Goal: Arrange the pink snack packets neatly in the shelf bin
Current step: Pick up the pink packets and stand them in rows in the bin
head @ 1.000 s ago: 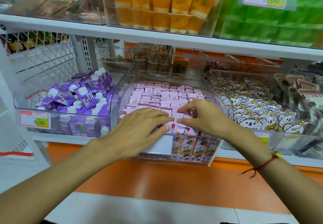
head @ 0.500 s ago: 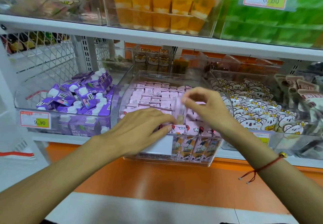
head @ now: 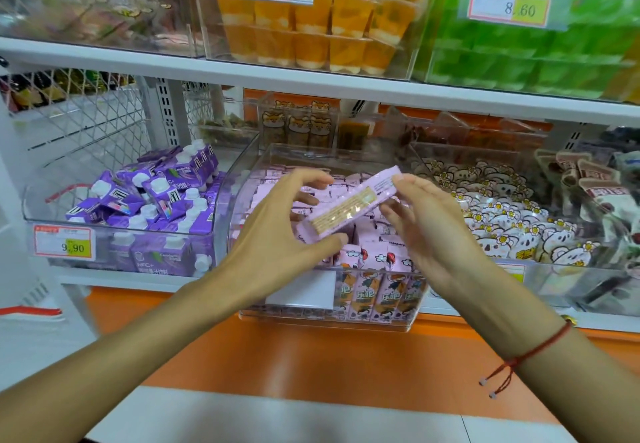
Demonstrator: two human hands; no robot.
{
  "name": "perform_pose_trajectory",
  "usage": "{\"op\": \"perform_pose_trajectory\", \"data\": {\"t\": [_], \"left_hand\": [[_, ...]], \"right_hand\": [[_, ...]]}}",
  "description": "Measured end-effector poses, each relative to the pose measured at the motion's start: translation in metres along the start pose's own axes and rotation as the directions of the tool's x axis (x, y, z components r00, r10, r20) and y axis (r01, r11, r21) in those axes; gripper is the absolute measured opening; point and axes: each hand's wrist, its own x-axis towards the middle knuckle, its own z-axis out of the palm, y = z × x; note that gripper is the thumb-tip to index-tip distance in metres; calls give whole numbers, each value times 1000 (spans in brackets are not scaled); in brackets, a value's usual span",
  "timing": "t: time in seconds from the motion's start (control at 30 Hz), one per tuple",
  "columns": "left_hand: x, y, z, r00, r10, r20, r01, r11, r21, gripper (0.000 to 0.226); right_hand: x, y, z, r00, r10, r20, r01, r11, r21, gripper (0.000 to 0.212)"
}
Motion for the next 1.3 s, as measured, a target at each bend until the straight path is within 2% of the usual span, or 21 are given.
{"op": "perform_pose_trajectory", "data": {"t": [0.1,0.17,0.23,0.3,0.33,0.47,0.57,0.67,0.73,0.8,0.9,0.97,1.17,1.23,1.3], "left_hand": [[1,3,1,1000,26,-17,-27,997,-77,36],[5,7,-2,992,-130,6,126,948,-293,25],[9,11,-3,929,-347,126,358,763,-538,9],[11,13,-4,852,-472,228,499,599,-626,22],[12,13,-3,829,-496,259,533,558,-636,25],[11,12,0,801,-501,328,577,497,-648,33],[14,9,-3,820,-511,258,551,580,-600,40],[11,6,-6,906,-398,142,420,808,-414,19],[8,7,-8,943,-315,108,333,872,-360,12],[7,7,-8,945,-320,68,321,866,-384,10],[8,6,-6,928,-370,35,347,828,-440,8],[6,5,-4,930,-366,27,338,824,-455,7],[7,6,-2,933,-359,17,326,826,-461,8],[8,9,-4,951,-305,-50,250,853,-459,13],[9,11,-9,972,-175,-155,116,936,-331,18]], "right_hand": [[-1,-4,2,997,58,44,-63,993,98,17],[-2,-8,-1,991,67,118,-79,992,100,22],[-3,-11,-4,976,95,197,-102,995,22,34],[-4,-9,-5,953,126,275,-112,992,-65,41],[-4,-7,-4,943,130,306,-108,990,-86,37],[-4,-2,-1,966,74,248,-38,988,-150,20],[-2,-2,-4,984,56,166,-22,980,-199,27],[-1,-1,-7,996,-1,91,24,967,-253,30],[-1,-1,-7,996,-41,84,62,963,-262,29],[-3,-3,-6,988,-57,144,88,971,-222,29],[-5,-4,-6,963,-104,250,149,974,-171,50],[-6,-4,-6,955,-137,262,188,965,-183,56],[-3,-4,-10,960,-143,240,193,961,-197,29],[-3,-5,-11,970,-94,226,158,945,-285,29],[-3,-6,-13,970,-124,209,216,833,-510,41]]}}
